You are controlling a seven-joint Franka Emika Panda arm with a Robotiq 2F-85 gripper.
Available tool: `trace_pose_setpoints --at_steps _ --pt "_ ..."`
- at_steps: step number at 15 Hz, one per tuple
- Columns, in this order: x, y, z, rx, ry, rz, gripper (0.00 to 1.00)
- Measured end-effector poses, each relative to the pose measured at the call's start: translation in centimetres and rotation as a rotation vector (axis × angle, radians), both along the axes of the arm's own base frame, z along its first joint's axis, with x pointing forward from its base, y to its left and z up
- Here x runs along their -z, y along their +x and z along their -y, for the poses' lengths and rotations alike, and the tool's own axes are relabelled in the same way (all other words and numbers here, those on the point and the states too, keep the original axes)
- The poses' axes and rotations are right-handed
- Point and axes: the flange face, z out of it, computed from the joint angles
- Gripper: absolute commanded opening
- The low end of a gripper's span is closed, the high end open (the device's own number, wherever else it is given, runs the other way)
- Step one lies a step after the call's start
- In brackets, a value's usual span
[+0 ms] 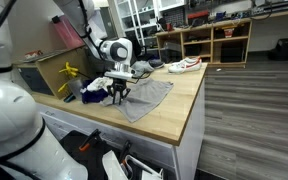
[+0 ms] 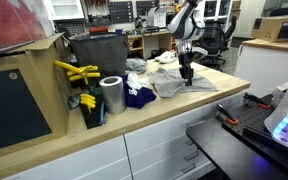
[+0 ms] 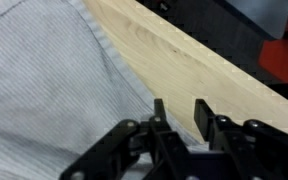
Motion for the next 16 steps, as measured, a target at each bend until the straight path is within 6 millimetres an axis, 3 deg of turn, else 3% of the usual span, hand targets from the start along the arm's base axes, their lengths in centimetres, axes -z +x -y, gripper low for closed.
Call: trace_pose_setpoints --at_steps 2,6,16 --pt "0.9 -0.5 0.8 0.031 -0.065 0.050 0.00" --pt "1.9 -1.1 1.3 0.082 -0.163 0.125 0.00" --pt "2.0 -2.3 1.3 0.112 -0.258 0.138 0.00"
